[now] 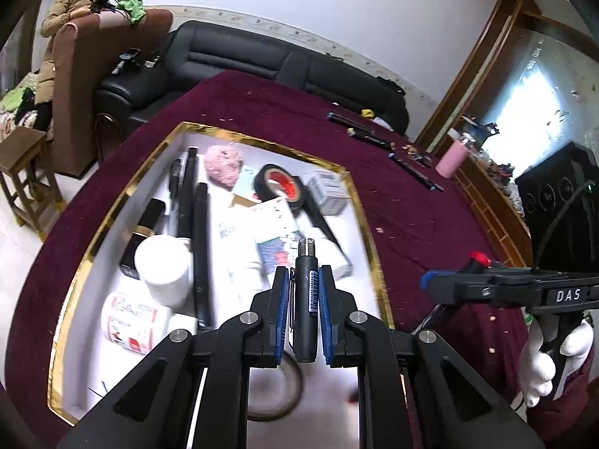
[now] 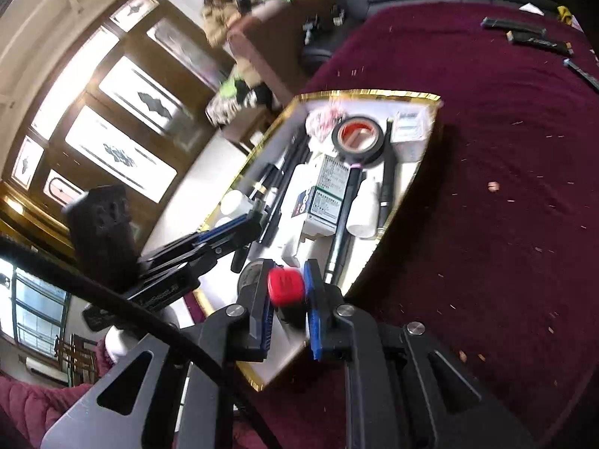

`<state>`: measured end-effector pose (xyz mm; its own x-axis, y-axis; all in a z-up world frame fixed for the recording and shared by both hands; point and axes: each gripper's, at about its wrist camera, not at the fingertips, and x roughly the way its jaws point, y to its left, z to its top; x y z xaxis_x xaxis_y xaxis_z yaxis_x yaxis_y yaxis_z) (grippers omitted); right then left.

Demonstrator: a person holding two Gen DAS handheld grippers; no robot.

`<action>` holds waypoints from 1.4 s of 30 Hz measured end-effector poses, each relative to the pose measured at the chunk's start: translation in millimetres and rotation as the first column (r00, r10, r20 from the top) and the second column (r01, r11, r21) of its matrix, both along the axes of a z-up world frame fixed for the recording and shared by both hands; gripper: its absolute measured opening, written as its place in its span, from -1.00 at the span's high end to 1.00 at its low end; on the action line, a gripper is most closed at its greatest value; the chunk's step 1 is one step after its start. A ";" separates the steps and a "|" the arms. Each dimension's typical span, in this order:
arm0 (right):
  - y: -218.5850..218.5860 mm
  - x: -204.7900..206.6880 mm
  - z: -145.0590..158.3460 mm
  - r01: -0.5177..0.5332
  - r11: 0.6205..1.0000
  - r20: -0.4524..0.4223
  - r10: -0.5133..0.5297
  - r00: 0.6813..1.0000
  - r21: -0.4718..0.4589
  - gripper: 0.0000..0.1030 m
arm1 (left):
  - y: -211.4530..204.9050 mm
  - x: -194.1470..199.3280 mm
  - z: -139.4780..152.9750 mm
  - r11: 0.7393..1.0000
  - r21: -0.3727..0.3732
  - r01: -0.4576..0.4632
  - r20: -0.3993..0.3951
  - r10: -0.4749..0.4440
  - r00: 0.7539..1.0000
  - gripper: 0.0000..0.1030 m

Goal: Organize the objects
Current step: 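Carry the pen and marker into the tray and open both tools, then move both open tools back to the snack bag and glue box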

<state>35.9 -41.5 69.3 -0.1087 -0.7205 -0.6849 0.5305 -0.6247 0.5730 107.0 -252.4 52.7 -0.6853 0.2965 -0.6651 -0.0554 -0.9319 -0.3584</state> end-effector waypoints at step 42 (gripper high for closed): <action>181.7 57.9 71.7 0.509 0.812 -0.369 -0.584 0.723 -0.286 -1.00 | 66.1 -9.7 35.3 0.983 0.085 0.162 -0.025 -0.160 0.987 0.01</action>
